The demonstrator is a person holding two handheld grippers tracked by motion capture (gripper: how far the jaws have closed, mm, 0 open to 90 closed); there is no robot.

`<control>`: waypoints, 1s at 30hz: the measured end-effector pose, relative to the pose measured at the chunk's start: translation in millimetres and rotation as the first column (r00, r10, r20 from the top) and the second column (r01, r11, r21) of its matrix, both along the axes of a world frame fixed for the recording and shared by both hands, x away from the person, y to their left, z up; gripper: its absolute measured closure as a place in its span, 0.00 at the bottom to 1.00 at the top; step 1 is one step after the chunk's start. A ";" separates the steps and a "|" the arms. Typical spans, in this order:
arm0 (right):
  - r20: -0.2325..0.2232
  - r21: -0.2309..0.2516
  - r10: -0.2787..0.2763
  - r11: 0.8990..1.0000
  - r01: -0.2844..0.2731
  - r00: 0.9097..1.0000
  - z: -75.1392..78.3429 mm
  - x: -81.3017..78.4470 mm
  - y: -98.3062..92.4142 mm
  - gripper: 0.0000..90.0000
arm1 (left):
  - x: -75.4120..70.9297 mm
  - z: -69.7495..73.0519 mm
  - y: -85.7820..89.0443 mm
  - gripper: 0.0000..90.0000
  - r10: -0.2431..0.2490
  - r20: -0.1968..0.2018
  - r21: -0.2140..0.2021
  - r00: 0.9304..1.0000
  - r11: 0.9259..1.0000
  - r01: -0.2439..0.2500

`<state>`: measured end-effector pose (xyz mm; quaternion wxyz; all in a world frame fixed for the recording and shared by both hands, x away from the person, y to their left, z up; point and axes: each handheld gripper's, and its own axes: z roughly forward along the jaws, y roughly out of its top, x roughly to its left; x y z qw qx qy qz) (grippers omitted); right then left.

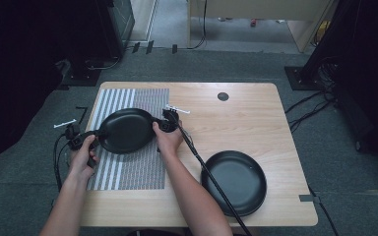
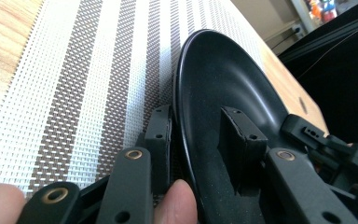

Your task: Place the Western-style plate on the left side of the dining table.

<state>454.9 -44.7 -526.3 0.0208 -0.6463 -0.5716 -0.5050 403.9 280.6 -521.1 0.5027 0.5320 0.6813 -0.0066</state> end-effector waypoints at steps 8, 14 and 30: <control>0.005 0.001 0.000 1.000 0.000 1.000 -2.5 0.4 -1.5 0.92 | -2.6 0.9 -2.5 0.70 -0.010 0.009 0.040 1.000 0.999 0.010; 0.065 -0.077 -0.010 0.997 0.015 0.998 3.7 -4.4 -1.7 0.73 | -8.2 5.1 0.1 0.60 -0.009 0.048 0.077 0.999 0.997 0.005; 0.153 -0.220 0.061 0.975 -0.027 0.986 43.5 -36.7 -28.3 0.49 | -50.3 36.4 -6.8 0.31 0.021 0.143 0.267 0.990 0.962 -0.059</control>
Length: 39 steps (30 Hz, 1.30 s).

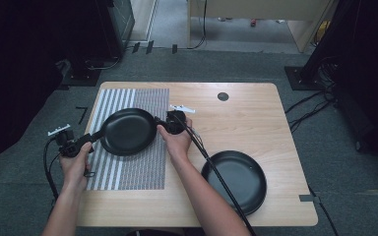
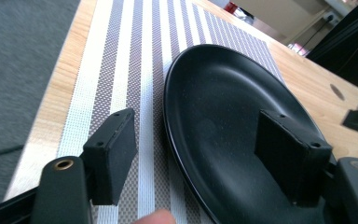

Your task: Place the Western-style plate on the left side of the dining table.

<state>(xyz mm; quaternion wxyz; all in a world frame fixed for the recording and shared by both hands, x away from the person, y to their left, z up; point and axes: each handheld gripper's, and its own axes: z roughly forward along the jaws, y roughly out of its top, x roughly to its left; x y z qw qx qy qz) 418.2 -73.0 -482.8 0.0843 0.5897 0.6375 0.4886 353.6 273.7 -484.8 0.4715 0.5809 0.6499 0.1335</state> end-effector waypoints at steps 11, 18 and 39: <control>0.045 0.037 0.095 0.995 -0.097 0.994 29.9 -34.9 -30.3 0.34 | -35.5 13.9 -20.3 0.18 -0.006 0.029 0.113 1.000 0.994 0.003; 0.091 0.040 0.102 0.994 -0.106 0.991 41.4 -57.3 -50.4 0.32 | -57.6 17.6 -27.4 0.11 -0.011 0.060 0.158 0.998 0.987 0.002; 0.132 0.026 0.080 0.996 -0.084 0.988 53.6 -108.3 -114.2 0.29 | -115.5 -2.8 -42.1 0.11 0.033 0.062 0.299 0.998 0.953 -0.050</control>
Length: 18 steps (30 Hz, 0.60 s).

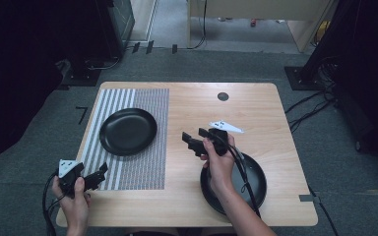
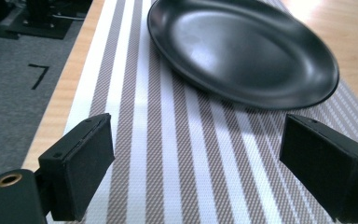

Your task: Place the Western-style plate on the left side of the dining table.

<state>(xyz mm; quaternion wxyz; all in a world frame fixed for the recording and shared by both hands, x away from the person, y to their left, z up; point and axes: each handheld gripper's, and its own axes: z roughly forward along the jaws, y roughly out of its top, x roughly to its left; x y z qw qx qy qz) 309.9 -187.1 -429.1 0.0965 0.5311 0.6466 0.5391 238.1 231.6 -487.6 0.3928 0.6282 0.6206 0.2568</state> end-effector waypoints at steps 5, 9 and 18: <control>0.013 -0.015 -0.017 1.000 0.017 1.000 2.5 -10.2 -13.7 0.29 | -8.7 -3.1 4.0 0.11 0.016 -0.004 0.021 1.000 1.000 -0.015; 0.020 -0.020 -0.027 0.999 0.027 0.999 2.6 -16.4 -26.1 0.29 | -15.1 -6.4 5.9 0.11 0.012 -0.019 0.040 1.000 0.999 -0.011; 0.039 -0.045 -0.075 0.996 0.077 0.996 0.3 -33.2 -60.1 0.29 | -21.9 -15.5 9.3 0.11 0.003 -0.049 0.100 0.999 0.995 0.002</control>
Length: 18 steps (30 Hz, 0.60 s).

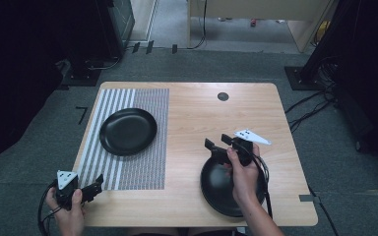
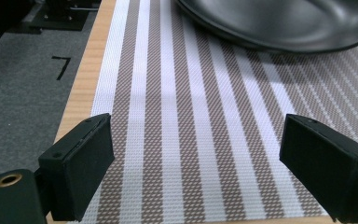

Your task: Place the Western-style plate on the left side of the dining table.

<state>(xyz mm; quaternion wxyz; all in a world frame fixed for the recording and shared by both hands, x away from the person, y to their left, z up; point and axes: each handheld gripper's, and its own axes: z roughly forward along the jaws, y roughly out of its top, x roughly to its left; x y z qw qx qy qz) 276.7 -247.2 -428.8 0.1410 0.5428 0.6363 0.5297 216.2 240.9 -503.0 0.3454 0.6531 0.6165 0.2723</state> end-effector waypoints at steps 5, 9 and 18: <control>0.009 -0.010 -0.039 0.999 0.040 0.999 -6.7 -9.1 -23.6 0.29 | -1.5 -2.7 3.0 0.11 0.003 -0.011 0.028 1.000 1.000 -0.003; -0.001 -0.020 -0.083 0.996 0.083 0.997 -16.4 -16.3 -44.9 0.29 | -0.6 -4.9 4.0 0.11 0.005 -0.019 0.041 1.000 0.999 -0.004; -0.003 -0.093 -0.204 0.975 0.202 0.979 -36.8 -31.4 -97.0 0.29 | 2.0 -10.0 1.7 0.11 -0.005 -0.038 0.095 0.999 0.995 0.008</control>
